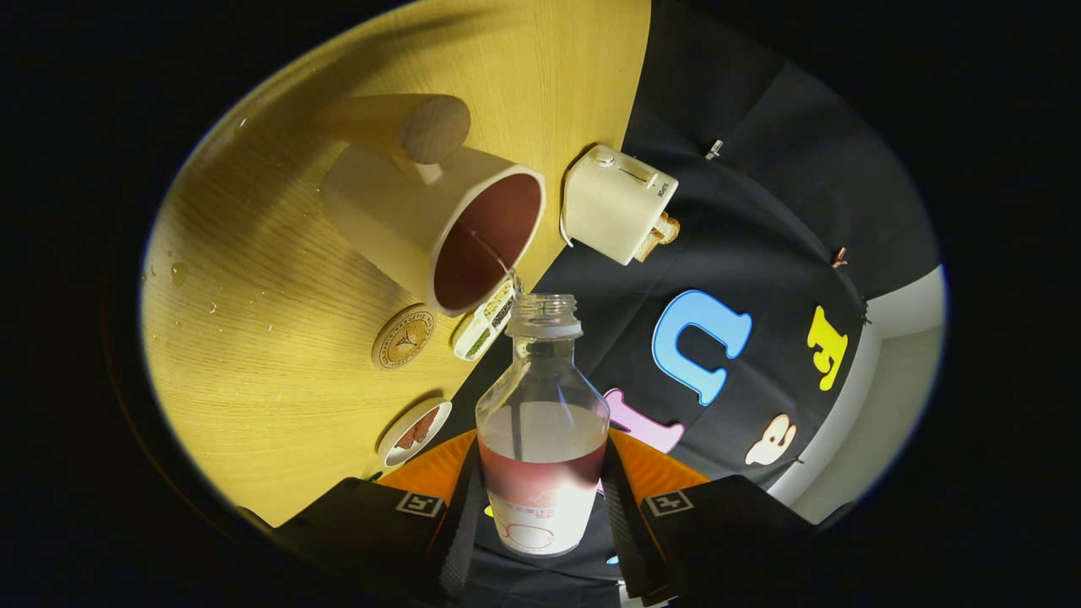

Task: Take the bottle from table, then pour the juice into the cup, finally place the bottle on the coaster

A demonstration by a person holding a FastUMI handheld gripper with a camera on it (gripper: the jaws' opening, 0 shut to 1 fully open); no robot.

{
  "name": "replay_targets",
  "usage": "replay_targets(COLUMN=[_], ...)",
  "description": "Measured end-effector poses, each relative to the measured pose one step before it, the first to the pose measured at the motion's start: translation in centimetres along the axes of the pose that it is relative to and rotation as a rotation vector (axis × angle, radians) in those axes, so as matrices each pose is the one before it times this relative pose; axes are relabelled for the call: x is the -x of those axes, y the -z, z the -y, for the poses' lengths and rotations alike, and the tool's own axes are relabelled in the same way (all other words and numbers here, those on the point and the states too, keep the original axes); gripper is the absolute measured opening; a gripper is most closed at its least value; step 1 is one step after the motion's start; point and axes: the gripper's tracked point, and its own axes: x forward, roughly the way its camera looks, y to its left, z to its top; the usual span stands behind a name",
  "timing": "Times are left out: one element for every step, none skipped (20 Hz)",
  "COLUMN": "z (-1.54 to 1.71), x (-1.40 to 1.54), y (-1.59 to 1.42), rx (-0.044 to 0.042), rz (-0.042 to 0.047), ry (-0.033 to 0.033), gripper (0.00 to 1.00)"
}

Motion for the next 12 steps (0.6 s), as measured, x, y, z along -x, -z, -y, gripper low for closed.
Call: replay_targets(z=[0.172,0.070,-0.056,-0.014,0.051,0.175,0.169,0.072,-0.006,0.109,-0.019,-0.063], x=[0.012,0.063,-0.086,-0.034,0.020,0.004,0.052,0.012,-0.056,0.030,0.087,0.085], y=[-0.144,-0.119,-0.094,-0.055,-0.115,-0.084,-0.243,-0.196,0.006,-0.062,-0.071,-0.034], rx=[0.01077,0.01143,0.01152,0.01328,0.01660,0.01683,0.01338,0.01183,0.01324,0.01478,0.01618,0.01350], rz=[0.00508,0.00579,0.00762,0.00720,0.00697,0.00532,0.00504,0.00667,0.00635,0.00768,0.00348,0.00132], ry=[0.00270,0.00444,0.00256,0.00311,0.00407,0.00506,0.00695,0.00592,0.00674,0.00989,0.00634,0.00108], gripper=[0.71,0.71,0.71,0.71,0.71,0.71,0.71,0.71,0.71,0.71,0.71,0.71])
